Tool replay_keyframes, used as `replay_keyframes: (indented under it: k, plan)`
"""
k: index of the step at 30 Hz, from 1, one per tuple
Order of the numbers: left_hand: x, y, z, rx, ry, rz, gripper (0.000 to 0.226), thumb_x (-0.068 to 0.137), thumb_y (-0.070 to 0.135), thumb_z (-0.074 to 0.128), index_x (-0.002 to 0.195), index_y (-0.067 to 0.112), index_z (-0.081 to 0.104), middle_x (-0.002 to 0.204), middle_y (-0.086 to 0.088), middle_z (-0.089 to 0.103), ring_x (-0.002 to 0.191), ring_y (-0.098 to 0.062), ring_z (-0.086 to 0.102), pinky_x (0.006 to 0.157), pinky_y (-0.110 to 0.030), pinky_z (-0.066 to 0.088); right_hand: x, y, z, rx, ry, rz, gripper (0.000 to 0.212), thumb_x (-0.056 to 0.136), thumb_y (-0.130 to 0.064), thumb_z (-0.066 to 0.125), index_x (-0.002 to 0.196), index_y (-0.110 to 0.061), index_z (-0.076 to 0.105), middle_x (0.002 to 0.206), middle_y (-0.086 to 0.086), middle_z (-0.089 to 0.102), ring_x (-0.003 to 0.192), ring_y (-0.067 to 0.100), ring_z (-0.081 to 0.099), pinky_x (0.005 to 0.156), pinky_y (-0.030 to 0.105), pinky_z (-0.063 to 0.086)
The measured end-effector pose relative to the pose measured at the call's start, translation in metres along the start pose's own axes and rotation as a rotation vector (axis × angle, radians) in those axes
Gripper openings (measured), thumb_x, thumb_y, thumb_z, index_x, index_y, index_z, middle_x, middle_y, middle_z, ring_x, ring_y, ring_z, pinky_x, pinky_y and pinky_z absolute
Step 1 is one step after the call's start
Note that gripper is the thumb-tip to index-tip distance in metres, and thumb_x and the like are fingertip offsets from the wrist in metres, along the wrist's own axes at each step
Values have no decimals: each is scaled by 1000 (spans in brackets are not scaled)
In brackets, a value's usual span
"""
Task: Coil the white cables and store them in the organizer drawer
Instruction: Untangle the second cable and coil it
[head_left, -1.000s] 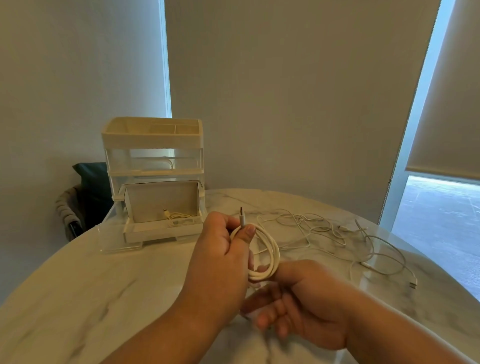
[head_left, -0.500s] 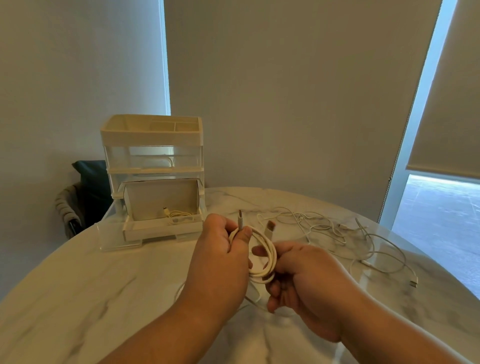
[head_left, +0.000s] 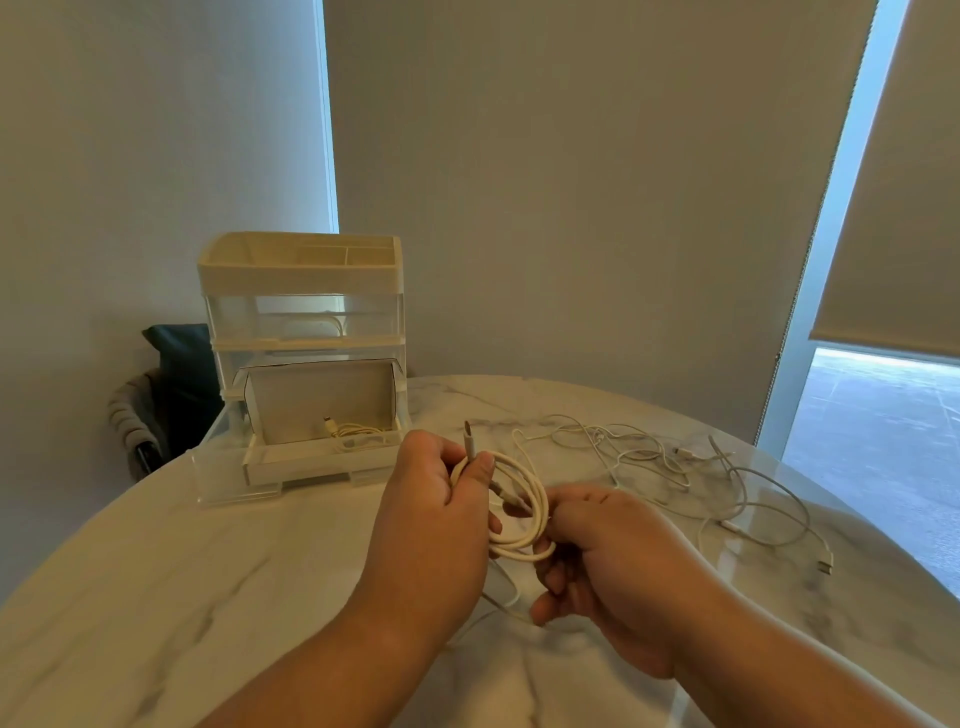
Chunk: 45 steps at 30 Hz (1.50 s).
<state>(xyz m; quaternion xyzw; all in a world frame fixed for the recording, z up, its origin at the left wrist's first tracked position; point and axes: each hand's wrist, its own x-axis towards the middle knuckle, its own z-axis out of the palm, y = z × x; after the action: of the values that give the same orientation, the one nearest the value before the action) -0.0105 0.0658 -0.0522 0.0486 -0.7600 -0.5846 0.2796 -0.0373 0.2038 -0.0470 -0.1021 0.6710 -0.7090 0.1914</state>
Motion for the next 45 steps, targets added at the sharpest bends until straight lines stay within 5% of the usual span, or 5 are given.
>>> replay_keyframes:
  k: [12,21,28,36,45]
  plan:
    - [1,2,-1,-156,-34,-113,15,96,29,61,90,16,58,64,-2,67,53,-12,63,50,-23,48,-3,-2,-5,330,-255,2,38,81,-29,57,97,3,71,83,17,61,71,24,56,64,38,46]
    - [-5,6,4,-216,-93,-136,16,93,25,66,89,12,58,64,-7,68,53,-18,62,54,-35,54,-2,1,-7,400,-339,43,17,54,-2,63,72,-3,65,76,13,61,69,22,61,78,40,40]
    - [-5,7,0,-143,-76,-68,17,95,22,64,89,9,55,70,-14,67,49,-15,59,46,-27,50,-13,-3,2,-326,28,-329,23,94,-29,63,78,-19,76,74,-9,73,66,-5,61,66,14,42]
    - [1,3,-5,-56,-42,-66,18,96,26,62,91,11,54,72,-15,67,50,-10,63,44,-20,48,-8,-3,-4,-405,293,-576,21,87,-49,57,93,-37,73,106,-31,70,99,-14,62,80,10,47]
    - [2,4,-4,-76,-48,-68,17,99,26,56,92,12,51,77,-16,64,51,-16,61,46,-20,49,-1,-21,-12,722,153,-279,32,104,-40,41,85,-15,47,60,4,43,56,19,49,66,37,51]
